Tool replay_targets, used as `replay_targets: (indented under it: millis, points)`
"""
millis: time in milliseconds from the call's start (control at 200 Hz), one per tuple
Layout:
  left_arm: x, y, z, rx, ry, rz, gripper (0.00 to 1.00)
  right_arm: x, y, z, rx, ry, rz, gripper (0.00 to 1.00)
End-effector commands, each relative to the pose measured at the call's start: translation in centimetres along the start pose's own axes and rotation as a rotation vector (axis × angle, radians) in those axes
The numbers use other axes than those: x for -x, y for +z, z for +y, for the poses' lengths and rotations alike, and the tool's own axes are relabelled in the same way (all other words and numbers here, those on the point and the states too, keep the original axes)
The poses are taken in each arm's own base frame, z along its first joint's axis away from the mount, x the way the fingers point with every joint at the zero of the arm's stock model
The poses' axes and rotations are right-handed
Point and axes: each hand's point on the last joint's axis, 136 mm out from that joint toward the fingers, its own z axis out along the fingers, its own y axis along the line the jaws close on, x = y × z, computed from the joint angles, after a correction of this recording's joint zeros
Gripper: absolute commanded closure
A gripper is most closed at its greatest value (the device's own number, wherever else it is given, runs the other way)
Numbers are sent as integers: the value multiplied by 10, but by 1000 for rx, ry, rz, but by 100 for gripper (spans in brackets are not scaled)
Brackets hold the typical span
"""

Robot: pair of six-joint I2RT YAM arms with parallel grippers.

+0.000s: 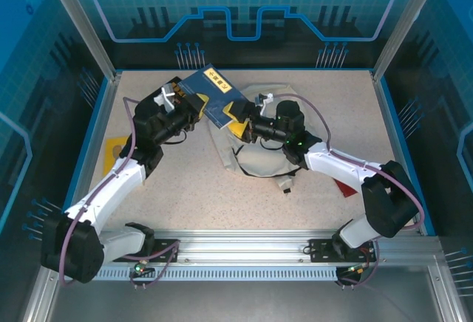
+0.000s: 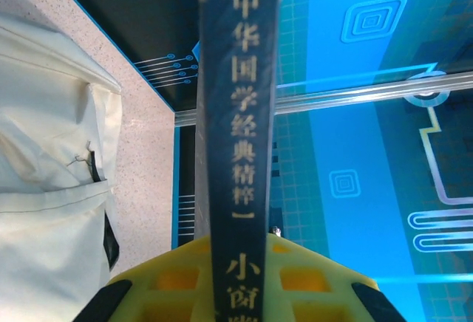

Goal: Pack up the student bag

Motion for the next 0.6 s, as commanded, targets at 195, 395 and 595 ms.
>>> replay_targets:
  millis: [195,395,595]
  points:
    - [-2,1,-7,-46,-15,-12,98,6,-12,29,54,-94,-42,55]
    - [-10,1,7,-2,-37,18,89,16,-30,27,-22,-165,-115,83]
    - [-26,4,22,112,25,102,42,32,-66,23,-161,-286,-194,96]
